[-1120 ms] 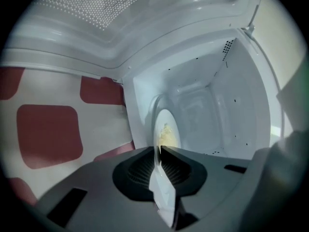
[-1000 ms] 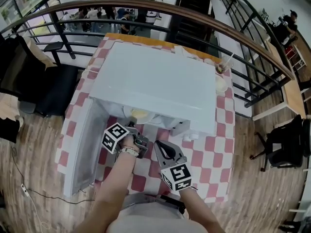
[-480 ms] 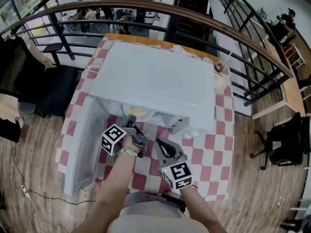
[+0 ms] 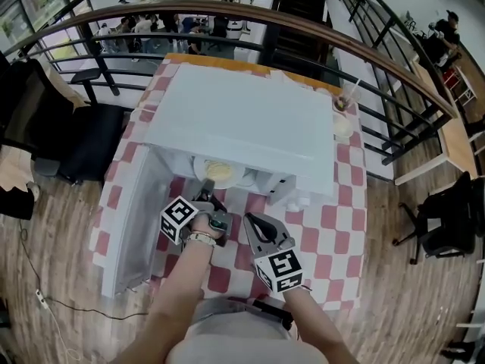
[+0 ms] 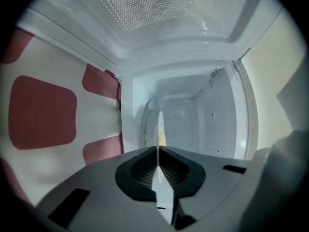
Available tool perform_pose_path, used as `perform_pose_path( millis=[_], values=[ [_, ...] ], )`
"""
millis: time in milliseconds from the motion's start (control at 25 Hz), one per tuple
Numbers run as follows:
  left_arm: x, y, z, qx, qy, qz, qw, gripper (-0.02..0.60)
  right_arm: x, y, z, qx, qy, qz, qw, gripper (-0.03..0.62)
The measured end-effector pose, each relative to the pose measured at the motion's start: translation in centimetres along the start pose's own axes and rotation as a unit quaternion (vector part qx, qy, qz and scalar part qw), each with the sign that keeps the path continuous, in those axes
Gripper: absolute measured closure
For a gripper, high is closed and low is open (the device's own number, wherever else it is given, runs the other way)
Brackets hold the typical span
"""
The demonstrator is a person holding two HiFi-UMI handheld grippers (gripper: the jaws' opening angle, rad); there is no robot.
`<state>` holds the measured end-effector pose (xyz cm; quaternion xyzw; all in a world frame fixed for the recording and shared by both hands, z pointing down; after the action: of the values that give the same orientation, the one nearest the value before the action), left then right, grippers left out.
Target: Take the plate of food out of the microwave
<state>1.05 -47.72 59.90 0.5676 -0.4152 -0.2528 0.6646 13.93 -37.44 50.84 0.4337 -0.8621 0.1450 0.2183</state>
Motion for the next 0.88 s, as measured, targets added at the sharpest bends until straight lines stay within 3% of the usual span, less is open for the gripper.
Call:
perform_pose_path(
  millis=[880],
  values=[
    [-6.2,0.0,-4.4,0.005,0.006,-0.027,0.9996,0.567,-3.4,1.9,0.6,-0.022,-0.035,-0.006,0.999,0.566]
  ],
)
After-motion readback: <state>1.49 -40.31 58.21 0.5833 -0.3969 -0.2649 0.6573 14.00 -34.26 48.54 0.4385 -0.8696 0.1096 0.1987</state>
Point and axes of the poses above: the fingertips, and each gripper's own axes: x forward along the fingers, y to its left, z out of its top, the point moved 3 cm from there along -x, backward along the fingers, and after that the axes turned 10 degrees about y, right-handed, at the moved point
